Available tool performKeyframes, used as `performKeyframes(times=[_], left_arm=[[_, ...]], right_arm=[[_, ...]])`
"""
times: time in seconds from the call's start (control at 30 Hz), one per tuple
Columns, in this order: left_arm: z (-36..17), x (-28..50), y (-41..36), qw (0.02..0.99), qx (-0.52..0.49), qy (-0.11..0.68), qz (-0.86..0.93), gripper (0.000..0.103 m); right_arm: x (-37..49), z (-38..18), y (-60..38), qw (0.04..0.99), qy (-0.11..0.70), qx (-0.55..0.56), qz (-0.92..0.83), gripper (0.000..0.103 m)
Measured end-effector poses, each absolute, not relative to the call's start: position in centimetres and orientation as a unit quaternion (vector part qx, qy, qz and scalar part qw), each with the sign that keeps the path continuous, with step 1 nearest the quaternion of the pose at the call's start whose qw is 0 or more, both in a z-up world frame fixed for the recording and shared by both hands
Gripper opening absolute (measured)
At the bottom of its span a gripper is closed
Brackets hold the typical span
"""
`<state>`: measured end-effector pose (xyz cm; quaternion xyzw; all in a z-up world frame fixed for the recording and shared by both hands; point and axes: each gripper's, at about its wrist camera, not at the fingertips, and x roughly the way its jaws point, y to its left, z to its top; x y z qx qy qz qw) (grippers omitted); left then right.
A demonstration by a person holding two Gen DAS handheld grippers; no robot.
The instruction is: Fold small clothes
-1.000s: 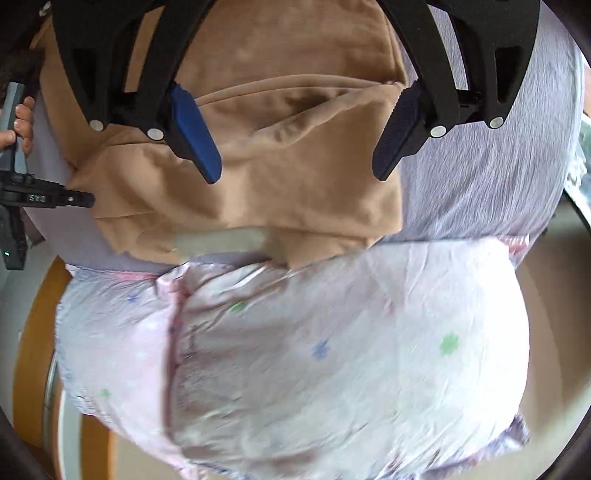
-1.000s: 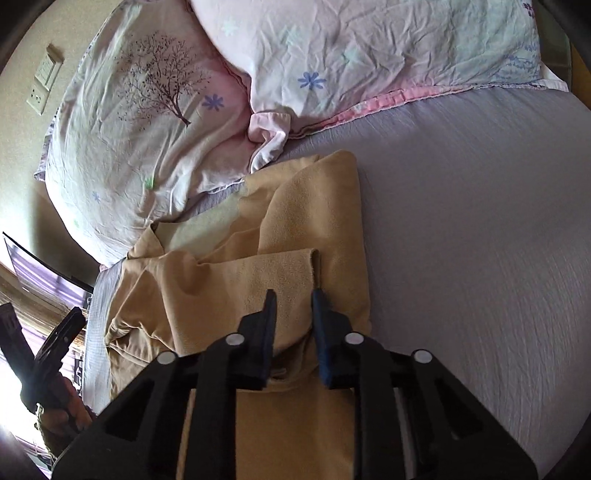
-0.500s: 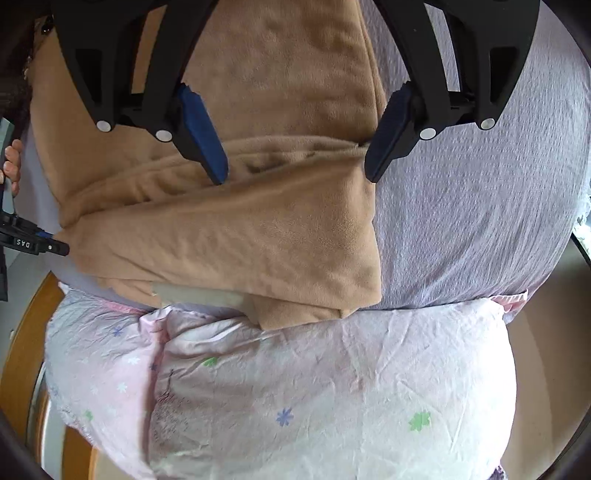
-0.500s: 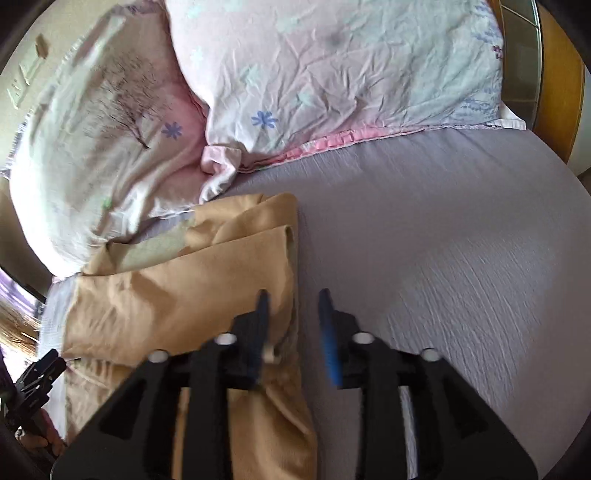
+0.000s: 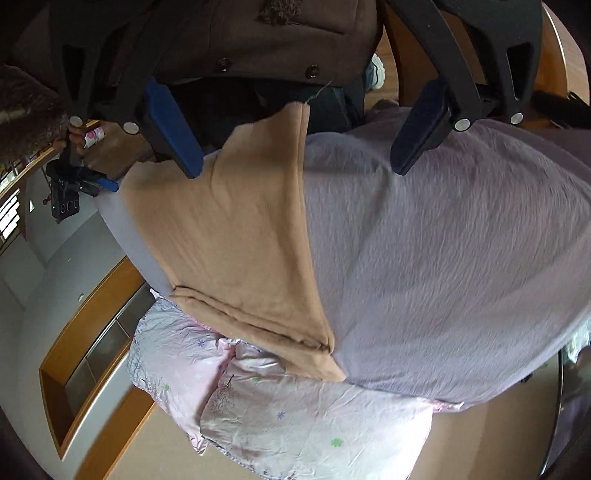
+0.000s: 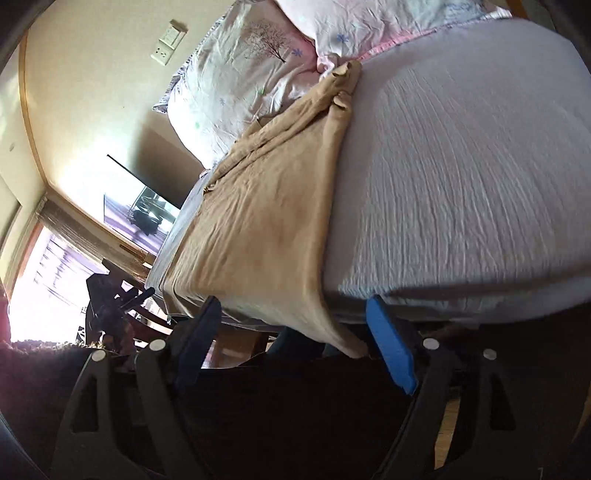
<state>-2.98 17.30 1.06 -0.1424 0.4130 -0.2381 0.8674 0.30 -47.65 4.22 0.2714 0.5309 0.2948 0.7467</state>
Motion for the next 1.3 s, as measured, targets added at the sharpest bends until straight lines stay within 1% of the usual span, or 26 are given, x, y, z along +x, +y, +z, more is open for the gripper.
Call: performKeyframes(times=[0.1, 0.13, 0.2, 0.23, 0.27, 0.3, 0.33, 0.37, 0.4, 0.43, 0.53, 0.6, 0.67, 0.77, 0.87, 0.97, 1.03, 1.1, 1.2, 1.3], left_arm=[[-0.6, -3.2, 16.6, 0.858, -0.149, 0.428, -0.241, 0.099], [-1.1, -3.2, 16.3, 0.857, -0.145, 0.432, -0.240, 0.096], [-2.4, -2.4, 15.4, 0.844, -0.161, 0.444, -0.252, 0.090], [-3.1, -1.8, 14.9, 0.836, -0.171, 0.452, -0.260, 0.080], [-3.9, -1.4, 14.5, 0.826, -0.181, 0.462, -0.266, 0.074], [-4.5, -1.2, 14.1, 0.818, -0.189, 0.472, -0.270, 0.069], [-5.0, -0.9, 13.6, 0.809, -0.198, 0.479, -0.277, 0.053], [-5.4, -0.7, 13.3, 0.800, -0.209, 0.483, -0.286, 0.030], [-5.5, -0.6, 13.3, 0.793, -0.225, 0.485, -0.292, 0.018], [-5.4, -0.5, 13.7, 0.784, -0.250, 0.482, -0.299, 0.003], [-3.2, -0.8, 15.7, 0.778, -0.309, 0.450, -0.312, 0.003], [-0.5, -0.6, 16.0, 0.789, -0.305, 0.426, -0.319, 0.003], [2.4, 0.9, 15.3, 0.806, -0.281, 0.405, -0.327, 0.003], [6.2, 5.9, 13.4, 0.835, -0.234, 0.379, -0.324, 0.003], [8.8, 13.5, 11.9, 0.858, -0.214, 0.360, -0.297, 0.003], [9.0, 21.9, 10.5, 0.866, -0.220, 0.368, -0.257, 0.003], [7.6, 27.1, 9.5, 0.866, -0.216, 0.388, -0.230, 0.003], [5.6, 31.0, 8.8, 0.861, -0.214, 0.412, -0.207, 0.003], [2.9, 33.9, 9.2, 0.842, -0.244, 0.439, -0.196, 0.003], [1.4, 35.0, 10.8, 0.814, -0.313, 0.445, -0.205, 0.004]], right_arm=[[0.0, 2.2, -46.0, 0.732, 0.577, 0.226, 0.283, 0.080], [-0.1, 1.8, -45.6, 0.730, 0.581, 0.220, 0.286, 0.080], [0.2, 0.9, -45.4, 0.721, 0.573, 0.245, 0.302, 0.080], [0.5, 0.2, -45.2, 0.717, 0.570, 0.257, 0.309, 0.080], [0.7, -0.4, -44.9, 0.712, 0.571, 0.262, 0.312, 0.080], [0.8, -1.0, -44.5, 0.707, 0.575, 0.265, 0.316, 0.078], [0.8, -1.6, -44.1, 0.698, 0.576, 0.271, 0.328, 0.057], [0.7, -1.9, -43.7, 0.687, 0.577, 0.278, 0.343, 0.015], [0.4, -2.0, -43.4, 0.678, 0.574, 0.285, 0.360, 0.006], [0.0, -1.4, -43.3, 0.679, 0.563, 0.283, 0.375, 0.006], [-0.3, 1.8, -43.8, 0.691, 0.521, 0.286, 0.412, 0.005], [0.6, 4.7, -44.5, 0.711, 0.484, 0.286, 0.423, 0.005], [2.8, 7.7, -44.7, 0.736, 0.438, 0.281, 0.433, 0.005], [8.4, 11.1, -43.8, 0.772, 0.380, 0.279, 0.428, 0.005], [16.4, 12.1, -42.6, 0.807, 0.359, 0.286, 0.373, 0.005], [25.4, 9.3, -41.5, 0.821, 0.382, 0.314, 0.286, 0.005], [30.8, 5.7, -41.2, 0.809, 0.419, 0.339, 0.234, 0.005], [34.5, 2.3, -40.3, 0.802, 0.456, 0.335, 0.190, 0.005], [37.2, -1.2, -40.1, 0.778, 0.490, 0.362, 0.153, 0.005], [38.7, -2.6, -40.2, 0.760, 0.507, 0.383, 0.135, 0.007]])
